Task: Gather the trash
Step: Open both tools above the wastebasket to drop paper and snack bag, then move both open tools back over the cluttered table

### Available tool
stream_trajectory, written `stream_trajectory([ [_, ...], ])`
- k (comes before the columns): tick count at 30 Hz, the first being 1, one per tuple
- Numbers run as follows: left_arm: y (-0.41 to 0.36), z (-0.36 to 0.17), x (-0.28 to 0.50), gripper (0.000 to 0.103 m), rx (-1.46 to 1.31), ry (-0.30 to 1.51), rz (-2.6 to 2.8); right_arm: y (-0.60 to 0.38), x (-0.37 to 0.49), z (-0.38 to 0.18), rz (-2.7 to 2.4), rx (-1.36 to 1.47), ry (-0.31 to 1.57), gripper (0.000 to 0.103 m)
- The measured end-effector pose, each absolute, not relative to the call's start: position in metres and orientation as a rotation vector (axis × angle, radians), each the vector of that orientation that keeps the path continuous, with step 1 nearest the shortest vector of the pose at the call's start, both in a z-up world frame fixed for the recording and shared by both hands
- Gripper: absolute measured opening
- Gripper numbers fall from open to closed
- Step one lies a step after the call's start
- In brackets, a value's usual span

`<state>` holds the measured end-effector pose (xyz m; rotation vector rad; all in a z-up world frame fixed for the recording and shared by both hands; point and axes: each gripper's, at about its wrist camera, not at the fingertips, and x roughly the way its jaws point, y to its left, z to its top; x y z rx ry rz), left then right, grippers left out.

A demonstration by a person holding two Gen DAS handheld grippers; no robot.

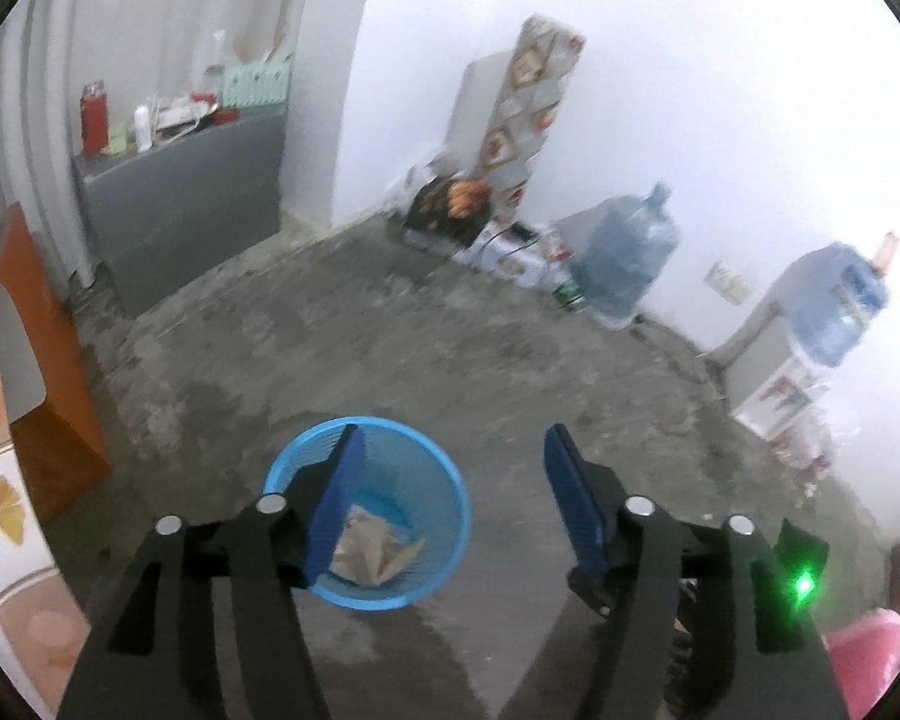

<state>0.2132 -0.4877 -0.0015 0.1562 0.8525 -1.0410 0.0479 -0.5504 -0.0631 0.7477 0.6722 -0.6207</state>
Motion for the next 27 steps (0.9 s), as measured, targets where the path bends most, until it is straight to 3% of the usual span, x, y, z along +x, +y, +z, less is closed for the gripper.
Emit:
stream_trajectory([
  [10,-0.374,0.06,0.15,0.091,0.102,0.785,-1.043,-0.487,0.017,0.016,-0.653,0.561,0.51,0.095],
  [13,-0.341,0.068,0.133,0.097,0.085,0.772,-1.042,-0.468,0.021,0.03,-0.63,0.489,0.502,0.095],
  [27,-0.187,0.046,0.122,0.097,-0.242,0.854,-0.926,-0.392,0.046,0.054,-0.463,0.371,0.538,0.095],
])
